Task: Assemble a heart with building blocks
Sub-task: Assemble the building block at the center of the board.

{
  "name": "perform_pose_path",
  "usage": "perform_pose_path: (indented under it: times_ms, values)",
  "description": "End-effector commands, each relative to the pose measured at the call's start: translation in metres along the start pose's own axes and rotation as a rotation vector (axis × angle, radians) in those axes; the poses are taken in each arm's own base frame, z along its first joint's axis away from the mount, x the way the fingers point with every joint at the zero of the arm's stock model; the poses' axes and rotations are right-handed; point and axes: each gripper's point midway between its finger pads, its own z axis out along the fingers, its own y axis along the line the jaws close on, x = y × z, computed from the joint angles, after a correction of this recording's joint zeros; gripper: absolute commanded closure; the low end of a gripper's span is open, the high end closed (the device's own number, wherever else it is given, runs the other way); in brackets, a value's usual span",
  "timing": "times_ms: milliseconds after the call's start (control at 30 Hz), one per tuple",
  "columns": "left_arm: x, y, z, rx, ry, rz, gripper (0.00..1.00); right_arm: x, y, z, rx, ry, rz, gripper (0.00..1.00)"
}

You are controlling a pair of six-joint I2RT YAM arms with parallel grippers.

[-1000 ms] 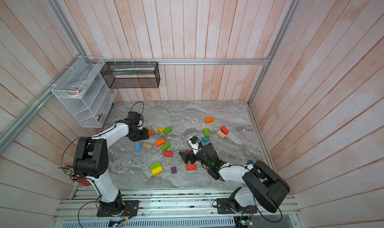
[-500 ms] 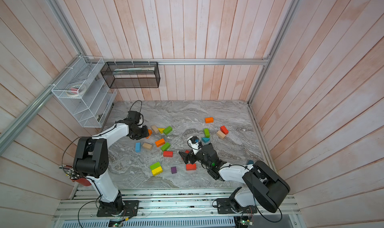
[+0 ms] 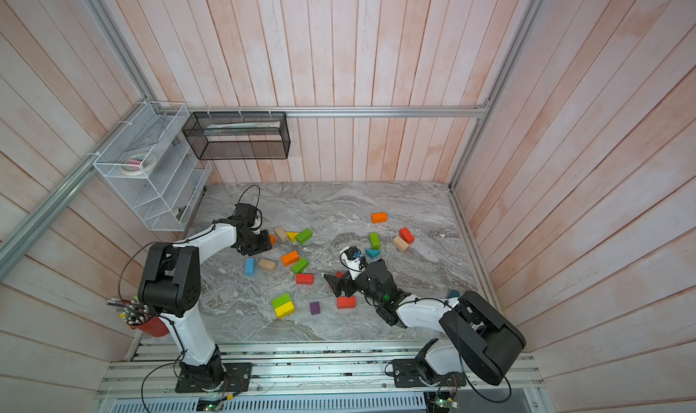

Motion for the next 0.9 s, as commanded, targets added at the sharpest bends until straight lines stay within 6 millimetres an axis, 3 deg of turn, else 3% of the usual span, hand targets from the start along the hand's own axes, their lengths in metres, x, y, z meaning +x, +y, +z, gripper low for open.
perform_pose_path:
  times_ms: [0, 333, 867]
  values:
    - [-0.008, -0.001, 0.001, -0.016, -0.013, 0.027, 0.6, -0.002, -0.004, 0.0, 0.014, -0.009, 0.007, 0.02]
    - [-0.022, 0.002, -0.001, -0.059, -0.029, 0.048, 0.61, -0.001, -0.005, 0.0, 0.017, -0.006, 0.008, 0.02]
    - [-0.021, 0.003, -0.001, -0.064, -0.022, 0.08, 0.58, -0.002, -0.005, 0.0, 0.017, -0.007, 0.007, 0.02]
